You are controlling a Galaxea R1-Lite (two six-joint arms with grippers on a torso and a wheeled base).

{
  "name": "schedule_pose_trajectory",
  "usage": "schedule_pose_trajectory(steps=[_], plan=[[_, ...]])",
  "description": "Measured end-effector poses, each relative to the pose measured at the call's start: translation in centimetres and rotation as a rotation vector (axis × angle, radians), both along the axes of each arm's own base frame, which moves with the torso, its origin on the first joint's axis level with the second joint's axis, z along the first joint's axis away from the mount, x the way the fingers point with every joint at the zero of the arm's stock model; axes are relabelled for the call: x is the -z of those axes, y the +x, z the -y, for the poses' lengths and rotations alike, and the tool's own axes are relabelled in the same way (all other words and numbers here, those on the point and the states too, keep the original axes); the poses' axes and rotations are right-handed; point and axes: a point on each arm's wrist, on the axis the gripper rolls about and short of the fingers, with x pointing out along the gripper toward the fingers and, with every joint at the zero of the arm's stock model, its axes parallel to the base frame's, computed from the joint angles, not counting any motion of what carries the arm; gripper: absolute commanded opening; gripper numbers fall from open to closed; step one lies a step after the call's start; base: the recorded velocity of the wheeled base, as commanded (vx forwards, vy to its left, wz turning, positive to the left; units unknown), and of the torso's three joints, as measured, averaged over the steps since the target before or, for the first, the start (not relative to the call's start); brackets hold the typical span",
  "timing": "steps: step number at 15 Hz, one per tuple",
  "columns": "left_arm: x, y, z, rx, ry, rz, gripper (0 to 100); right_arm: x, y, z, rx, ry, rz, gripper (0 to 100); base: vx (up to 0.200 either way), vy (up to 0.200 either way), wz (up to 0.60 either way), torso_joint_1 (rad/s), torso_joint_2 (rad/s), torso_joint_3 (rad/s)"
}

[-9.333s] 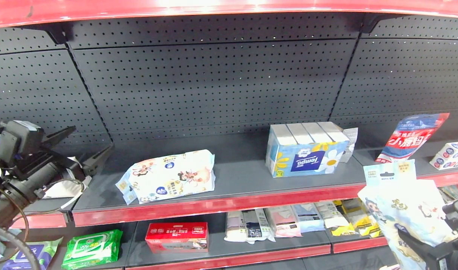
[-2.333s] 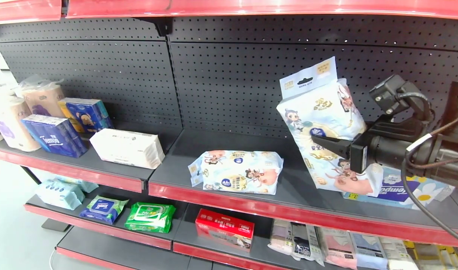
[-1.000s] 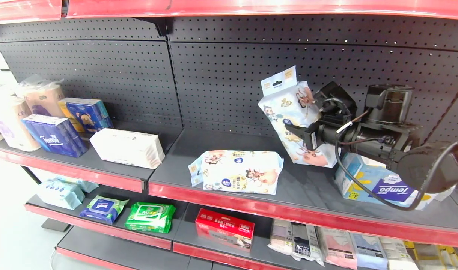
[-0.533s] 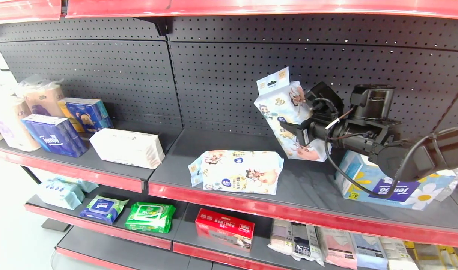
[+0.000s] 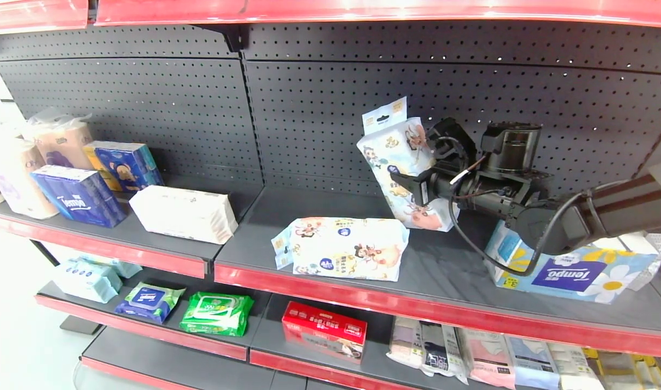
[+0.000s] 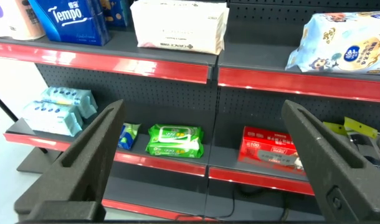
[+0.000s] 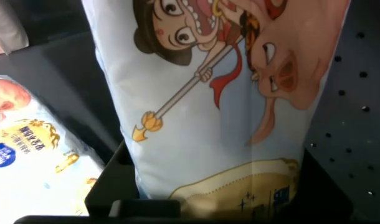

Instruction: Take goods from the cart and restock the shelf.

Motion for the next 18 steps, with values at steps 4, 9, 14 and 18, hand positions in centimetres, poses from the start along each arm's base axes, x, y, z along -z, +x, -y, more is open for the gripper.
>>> schedule_pose_trajectory(steps=[4,9,14,18], plan=[[0.0,0.0,0.0,0.0,0.0,0.0,100,0.3,0.4,-0.7,-0.001,0.044,-0.027,0,0.0,0.0,0.0,0.0,0.0,0.0],[0.0,0.0,0.0,0.0,0.0,0.0,100,1.0,0.2,-0.7,0.022,0.062,-0.068,0,0.0,0.0,0.0,0.0,0.0,0.0],[0.0,0.0,0.0,0.0,0.0,0.0,100,1.3,-0.5,-0.4,0.027,0.071,-0.1,0,0.0,0.0,0.0,0.0,0.0,0.0],[0.0,0.0,0.0,0.0,0.0,0.0,100,1.4,-0.8,-0.2,0.034,0.094,-0.127,0,0.0,0.0,0.0,0.0,0.0,0.0]])
